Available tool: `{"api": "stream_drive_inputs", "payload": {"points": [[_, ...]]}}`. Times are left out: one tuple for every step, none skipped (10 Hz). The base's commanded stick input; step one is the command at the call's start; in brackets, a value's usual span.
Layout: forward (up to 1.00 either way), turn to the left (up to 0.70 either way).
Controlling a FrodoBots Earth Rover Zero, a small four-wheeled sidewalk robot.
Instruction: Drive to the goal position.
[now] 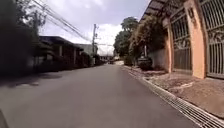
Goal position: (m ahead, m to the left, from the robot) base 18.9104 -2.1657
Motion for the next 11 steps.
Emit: {"api": "stream_drive_inputs", "payload": {"points": [[0.7, 0.01], [0.7, 0.01], [0.7, 0.01], [0.7, 0.01], [0.7, 0.01], [0.7, 0.01], [0.7, 0.01], [0.7, 0.01], [0.7, 0.01], [0.7, 0.01], [0.7, 0.01]]}}
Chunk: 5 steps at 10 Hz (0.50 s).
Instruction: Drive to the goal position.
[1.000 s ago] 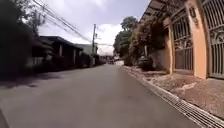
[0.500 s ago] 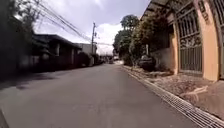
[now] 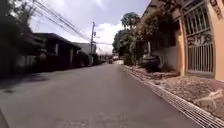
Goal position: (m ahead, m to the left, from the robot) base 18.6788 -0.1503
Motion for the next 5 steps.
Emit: {"api": "stream_drive_inputs", "payload": {"points": [[0.7, 0.01], [0.7, 0.01], [0.7, 0.01], [0.7, 0.01], [0.7, 0.01]]}}
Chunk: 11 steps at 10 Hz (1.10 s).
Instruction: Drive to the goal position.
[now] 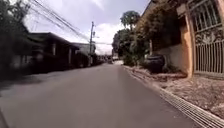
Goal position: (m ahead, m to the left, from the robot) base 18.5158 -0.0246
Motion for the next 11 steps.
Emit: {"api": "stream_drive_inputs", "payload": {"points": [[0.7, 0.01], [0.7, 0.01], [0.7, 0.01], [0.7, 0.01], [0.7, 0.01], [0.7, 0.01], [0.7, 0.01], [0.7, 0.01], [0.7, 0.01], [0.7, 0.01], [0.7, 0.01]]}}
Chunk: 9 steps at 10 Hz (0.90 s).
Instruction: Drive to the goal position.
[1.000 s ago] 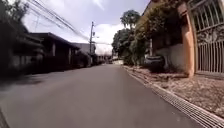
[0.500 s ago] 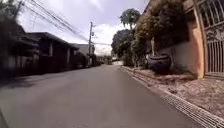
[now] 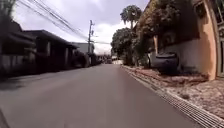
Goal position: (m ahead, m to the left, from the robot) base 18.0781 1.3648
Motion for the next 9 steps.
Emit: {"api": "stream_drive_inputs", "payload": {"points": [[0.7, 0.01], [0.7, 0.01], [0.7, 0.01], [0.7, 0.01], [0.7, 0.01], [0.7, 0.01], [0.7, 0.01], [0.7, 0.01], [0.7, 0.01]]}}
